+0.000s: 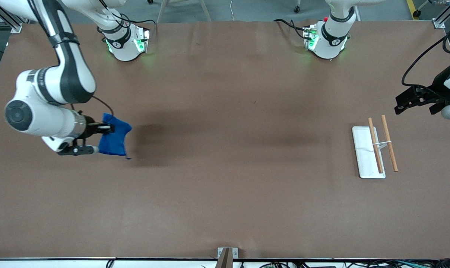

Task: Right arm passes towel to left arm to hang
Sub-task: 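Carry the towel toward the middle while the left gripper approaches it, then grasp the hanging towel with the left gripper beside the right gripper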

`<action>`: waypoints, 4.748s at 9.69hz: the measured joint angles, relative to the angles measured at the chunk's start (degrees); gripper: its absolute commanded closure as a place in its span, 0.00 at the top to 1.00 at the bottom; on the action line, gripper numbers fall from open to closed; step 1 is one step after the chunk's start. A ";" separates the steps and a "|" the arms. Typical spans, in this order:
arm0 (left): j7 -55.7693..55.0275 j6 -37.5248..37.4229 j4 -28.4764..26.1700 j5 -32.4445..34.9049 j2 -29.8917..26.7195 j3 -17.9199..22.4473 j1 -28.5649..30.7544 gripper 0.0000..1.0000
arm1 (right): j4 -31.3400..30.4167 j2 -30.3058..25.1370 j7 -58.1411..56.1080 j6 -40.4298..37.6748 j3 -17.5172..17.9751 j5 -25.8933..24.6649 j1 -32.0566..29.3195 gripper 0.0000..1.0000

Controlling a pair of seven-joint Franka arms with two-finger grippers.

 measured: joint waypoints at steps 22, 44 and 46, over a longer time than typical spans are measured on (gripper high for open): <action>32.71 -6.95 -29.26 -57.73 4.70 -0.90 -2.09 1.00 | 6.63 13.17 -40.67 15.78 35.74 106.05 5.17 0.01; 55.45 -8.97 -53.78 -104.80 -2.03 -2.91 -0.15 0.00 | 8.47 13.55 -33.60 21.07 36.12 107.69 7.01 1.00; 55.45 -8.86 -53.57 -103.23 -1.65 -2.62 0.67 0.00 | 9.21 12.81 -31.24 25.98 36.12 106.63 6.35 1.00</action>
